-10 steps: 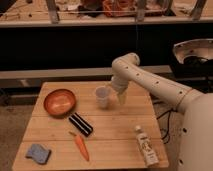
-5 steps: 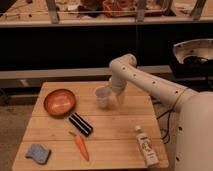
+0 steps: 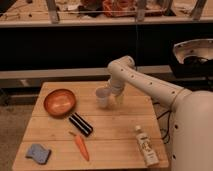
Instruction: Place the ceramic cup in the ceramic bowl
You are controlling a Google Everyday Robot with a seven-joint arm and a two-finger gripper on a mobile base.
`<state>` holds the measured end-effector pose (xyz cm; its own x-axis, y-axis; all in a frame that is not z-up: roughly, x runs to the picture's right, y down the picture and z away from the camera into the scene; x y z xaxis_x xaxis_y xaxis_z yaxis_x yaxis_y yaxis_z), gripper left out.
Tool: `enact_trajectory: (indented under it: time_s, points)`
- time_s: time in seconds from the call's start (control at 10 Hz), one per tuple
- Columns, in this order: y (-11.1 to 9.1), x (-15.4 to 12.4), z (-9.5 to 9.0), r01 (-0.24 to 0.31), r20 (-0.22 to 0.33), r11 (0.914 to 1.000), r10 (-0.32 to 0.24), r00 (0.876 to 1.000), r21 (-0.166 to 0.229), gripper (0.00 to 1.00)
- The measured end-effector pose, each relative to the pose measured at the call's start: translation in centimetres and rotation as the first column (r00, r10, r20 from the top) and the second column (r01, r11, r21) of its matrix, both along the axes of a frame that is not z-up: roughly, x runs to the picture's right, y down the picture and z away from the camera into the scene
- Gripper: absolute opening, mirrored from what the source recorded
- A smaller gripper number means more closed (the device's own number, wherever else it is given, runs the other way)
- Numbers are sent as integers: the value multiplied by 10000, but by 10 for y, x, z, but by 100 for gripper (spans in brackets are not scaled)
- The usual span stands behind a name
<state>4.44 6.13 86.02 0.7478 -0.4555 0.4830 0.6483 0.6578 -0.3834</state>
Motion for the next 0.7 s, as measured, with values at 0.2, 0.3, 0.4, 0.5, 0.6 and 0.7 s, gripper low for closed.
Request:
enact_trajectory:
  time_s: [0.2,0.3,0.4,0.5,0.6,0.7]
  points:
    - [2,-2,4,72,45,10000,-72,10000,-67,80]
    - [3,-2,6,119,74,9999,-118,9999,-102,80]
    - [4,-3,7,162,107,9998,-161,9998,-117,80]
    - [6,-4,9,203,140,9997,-201,9997,-138,80]
    - [6,-5,10,224,138,9996,-222,9997,-158,80]
    - [6,-5,11,234,135,9996,-232,9996,-170,80]
